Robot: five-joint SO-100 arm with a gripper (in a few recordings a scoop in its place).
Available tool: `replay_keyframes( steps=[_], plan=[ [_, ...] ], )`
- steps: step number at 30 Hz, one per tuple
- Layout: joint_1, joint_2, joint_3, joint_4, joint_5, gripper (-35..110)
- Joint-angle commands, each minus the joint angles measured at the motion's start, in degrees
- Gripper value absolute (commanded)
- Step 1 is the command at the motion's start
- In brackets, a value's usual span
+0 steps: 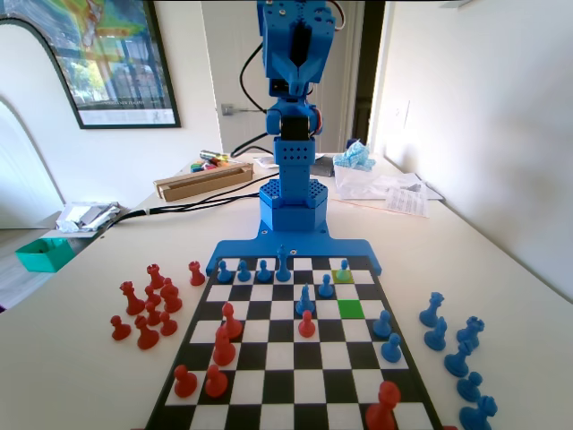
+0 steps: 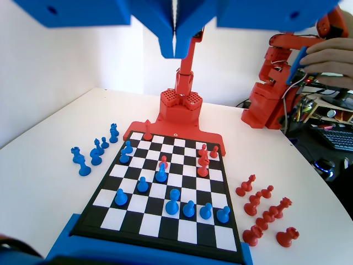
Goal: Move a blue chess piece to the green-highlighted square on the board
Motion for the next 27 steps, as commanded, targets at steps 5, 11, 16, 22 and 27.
replay_keyframes(
  steps=[5,11,16,22,27],
  plan=[
    [-1.58,-3.87,-7.38,0.88,5.01,1],
    [-5.80,-11.16,-14.68,3.25,13.62,1],
    [-8.44,-20.74,-18.72,3.52,23.29,1],
    [-10.02,-31.73,-20.13,2.72,33.13,1],
    [-11.69,-39.29,-18.46,-1.14,40.52,1]
  ],
)
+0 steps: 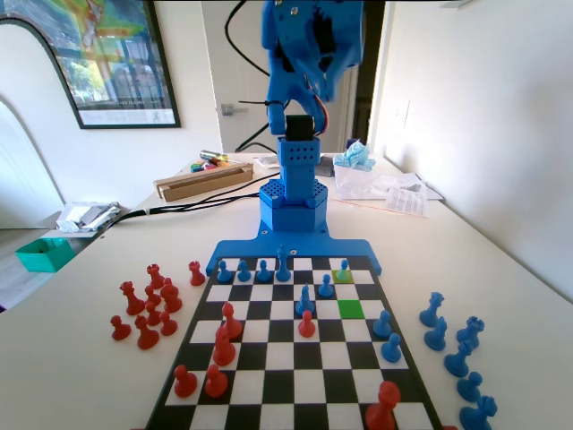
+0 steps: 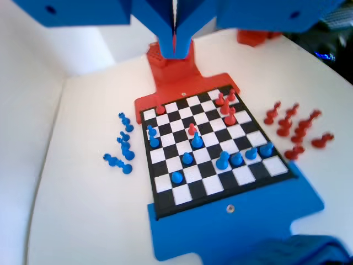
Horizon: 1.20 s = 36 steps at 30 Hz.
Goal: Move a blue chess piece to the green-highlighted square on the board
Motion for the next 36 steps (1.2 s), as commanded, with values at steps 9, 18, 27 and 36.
replay_keyframes(
  steps=[9,18,27,36],
  plan=[
    [-6.42,-11.78,3.96,-7.56,14.85,1],
    [-8.44,-17.40,17.31,-22.50,18.98,2],
    [-8.26,-20.21,29.44,-36.30,18.37,6],
    [-10.63,-24.26,31.64,-39.99,20.04,11]
  ],
)
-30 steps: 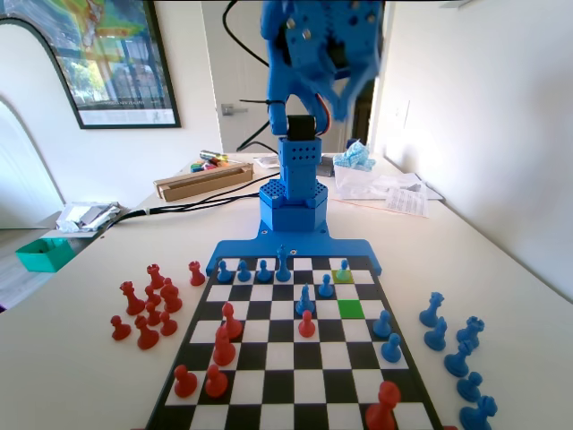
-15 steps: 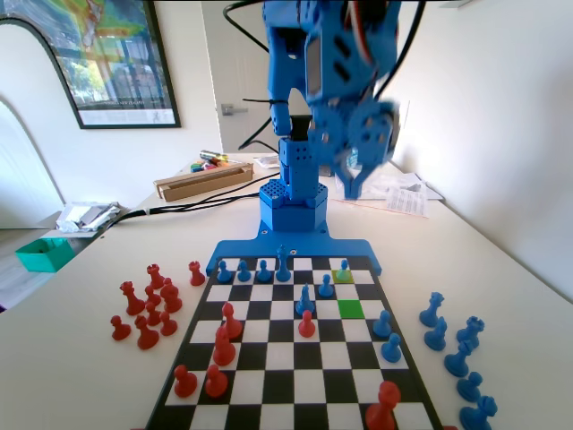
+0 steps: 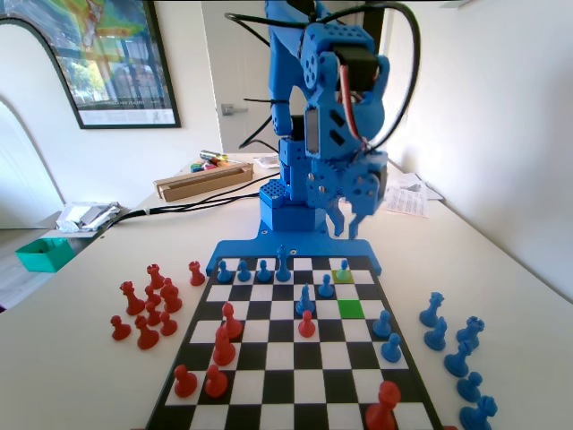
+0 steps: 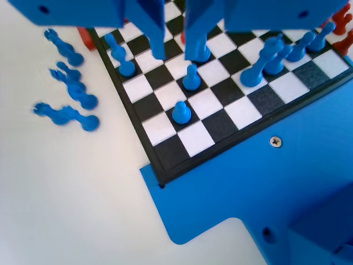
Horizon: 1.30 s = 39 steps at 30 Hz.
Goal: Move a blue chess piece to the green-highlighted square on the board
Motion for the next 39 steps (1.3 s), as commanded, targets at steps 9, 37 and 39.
replay_keyframes(
  steps=[9,37,39],
  plan=[
    [-2.11,-4.13,-1.32,-2.55,0.97,12],
    [-1.41,-16.96,-0.35,-12.83,-2.11,11],
    [-1.76,-17.23,-0.09,-13.89,-2.20,11]
  ],
)
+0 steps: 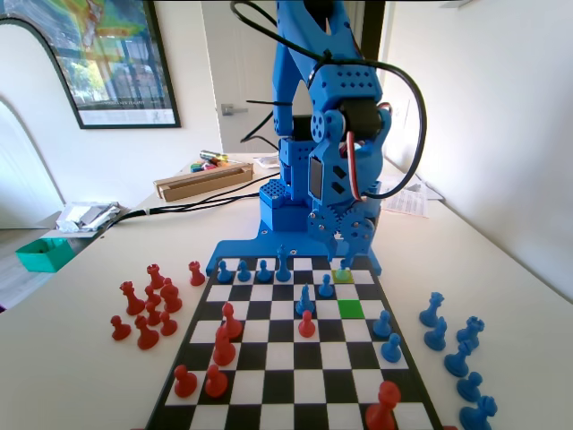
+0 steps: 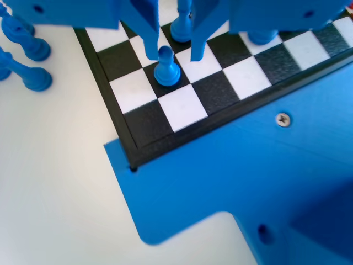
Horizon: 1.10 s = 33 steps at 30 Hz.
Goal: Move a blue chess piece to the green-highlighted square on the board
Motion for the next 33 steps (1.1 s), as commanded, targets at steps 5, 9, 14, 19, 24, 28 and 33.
replay_keyframes(
  steps=[5,9,14,19,24,28,33],
  plan=[
    [-1.93,0.62,-0.97,-1.49,-0.70,12],
    [-2.37,0.35,-0.88,-2.02,-0.88,12],
    [-2.72,-0.53,-0.79,-2.29,-1.14,12],
    [-2.72,-1.76,0.18,-3.78,-1.58,12],
    [-2.55,-2.02,1.05,-5.01,-2.11,11],
    [-2.37,-2.11,1.14,-5.19,-2.46,11],
    [-2.29,-2.20,1.05,-5.36,-2.81,1]
  ],
)
